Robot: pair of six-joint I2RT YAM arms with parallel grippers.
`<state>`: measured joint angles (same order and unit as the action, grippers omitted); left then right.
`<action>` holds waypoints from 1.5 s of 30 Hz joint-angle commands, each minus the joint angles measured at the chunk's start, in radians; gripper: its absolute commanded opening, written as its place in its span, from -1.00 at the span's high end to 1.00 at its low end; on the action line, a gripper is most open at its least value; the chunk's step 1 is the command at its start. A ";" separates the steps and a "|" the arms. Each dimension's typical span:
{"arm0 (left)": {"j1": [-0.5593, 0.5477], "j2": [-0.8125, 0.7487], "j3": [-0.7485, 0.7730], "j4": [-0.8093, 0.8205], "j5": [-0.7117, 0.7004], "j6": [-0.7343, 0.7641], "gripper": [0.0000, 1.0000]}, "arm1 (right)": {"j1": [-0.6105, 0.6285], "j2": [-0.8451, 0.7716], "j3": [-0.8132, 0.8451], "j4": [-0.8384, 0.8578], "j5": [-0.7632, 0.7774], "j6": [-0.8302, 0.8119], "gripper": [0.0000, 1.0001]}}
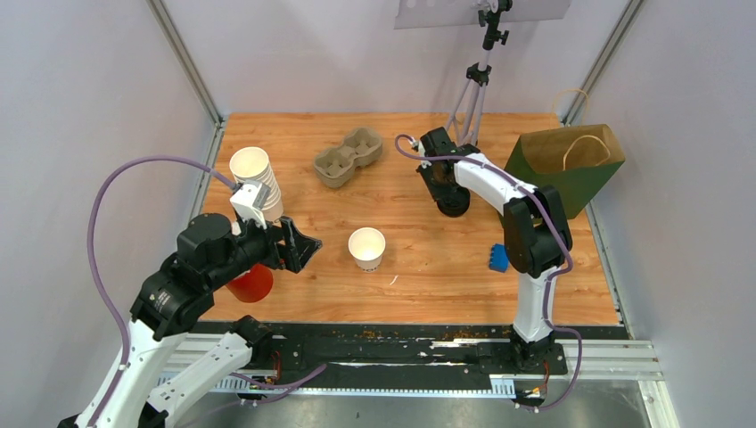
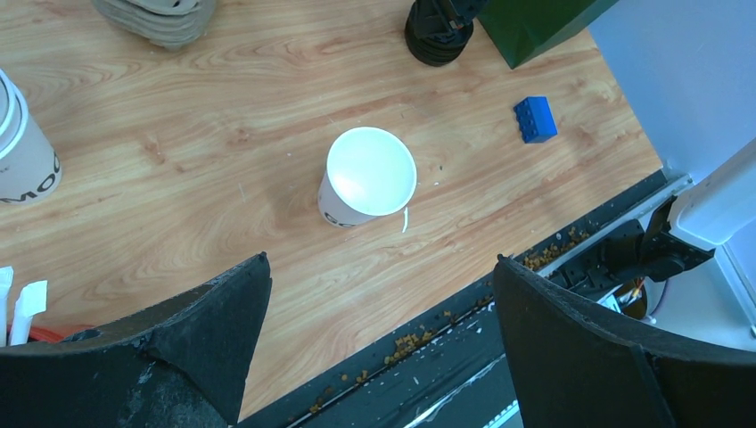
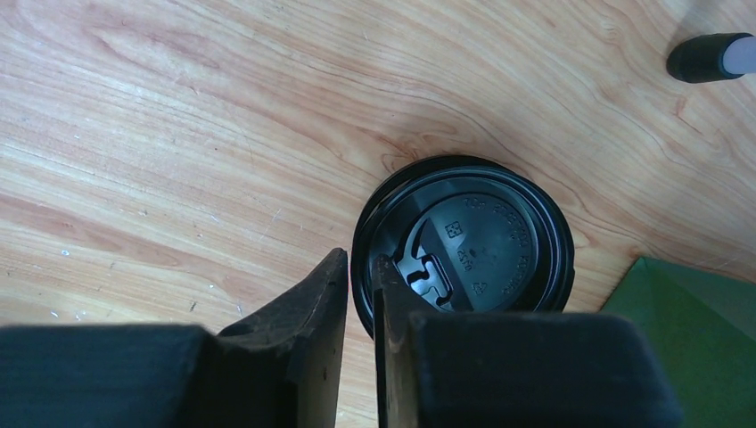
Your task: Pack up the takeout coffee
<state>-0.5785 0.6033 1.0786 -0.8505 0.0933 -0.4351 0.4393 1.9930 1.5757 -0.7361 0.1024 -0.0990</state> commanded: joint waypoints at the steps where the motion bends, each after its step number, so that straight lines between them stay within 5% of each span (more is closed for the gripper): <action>1: -0.005 0.000 -0.008 0.032 -0.011 0.023 -1.00 | -0.008 0.018 0.031 0.011 -0.016 0.004 0.64; 18: -0.003 -0.001 -0.003 0.022 -0.019 0.027 -1.00 | -0.020 0.036 0.046 0.003 -0.042 0.004 0.72; 26: -0.003 0.002 0.007 0.019 -0.021 0.028 -1.00 | -0.019 0.013 0.060 -0.016 -0.058 -0.003 1.00; 45: -0.004 0.020 0.033 -0.030 -0.058 0.069 -1.00 | -0.019 -0.131 0.047 -0.064 -0.069 0.006 1.00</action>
<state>-0.5800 0.6071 1.0744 -0.8577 0.0616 -0.4042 0.4232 1.9369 1.6054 -0.8139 0.0456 -0.0990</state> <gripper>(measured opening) 0.998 0.010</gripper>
